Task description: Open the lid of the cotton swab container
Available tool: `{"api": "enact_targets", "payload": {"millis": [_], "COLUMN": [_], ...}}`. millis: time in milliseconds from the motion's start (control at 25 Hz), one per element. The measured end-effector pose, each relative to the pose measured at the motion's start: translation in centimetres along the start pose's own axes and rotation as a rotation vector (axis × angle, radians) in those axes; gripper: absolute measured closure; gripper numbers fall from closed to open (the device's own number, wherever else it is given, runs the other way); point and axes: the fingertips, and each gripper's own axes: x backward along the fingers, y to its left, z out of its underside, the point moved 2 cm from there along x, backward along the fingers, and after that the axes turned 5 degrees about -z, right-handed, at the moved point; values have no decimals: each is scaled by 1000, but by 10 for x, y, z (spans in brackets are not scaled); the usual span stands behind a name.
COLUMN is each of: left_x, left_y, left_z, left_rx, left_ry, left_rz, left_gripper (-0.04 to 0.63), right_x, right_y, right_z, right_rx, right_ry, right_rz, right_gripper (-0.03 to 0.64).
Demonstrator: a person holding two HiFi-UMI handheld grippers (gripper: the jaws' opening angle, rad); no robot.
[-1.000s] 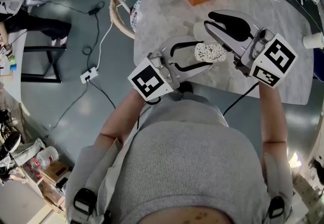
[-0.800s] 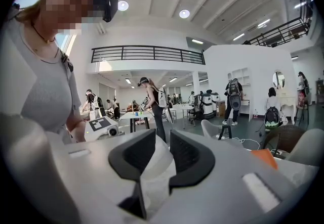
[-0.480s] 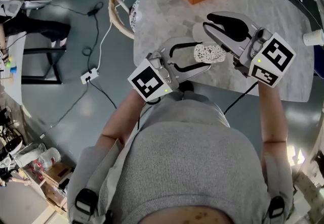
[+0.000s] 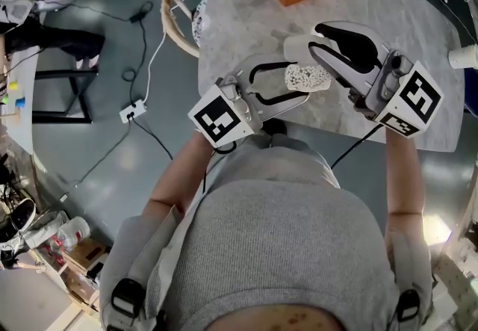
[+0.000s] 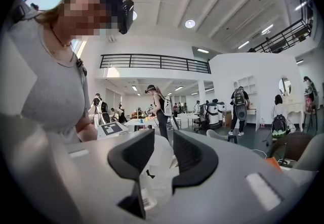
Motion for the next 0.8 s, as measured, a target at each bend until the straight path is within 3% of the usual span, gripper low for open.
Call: {"api": "enact_targets", "payload": {"millis": [240, 440, 800], "left_x": [4, 9, 11], "left_y": [9, 16, 25], "left_z": [5, 9, 10], "left_rx": [17, 14, 1], "left_ry": [-1, 11, 28], "left_rz": [-3, -23, -32], "left_gripper": [370, 370, 370], "right_x": [8, 15, 19], "right_y": [9, 16, 30], "right_z": [-4, 2, 31], "right_rx": [58, 41, 85], "right_ry": [-47, -51, 23], "right_rz": [-29, -78, -154], "right_gripper": [502, 477, 437]}}
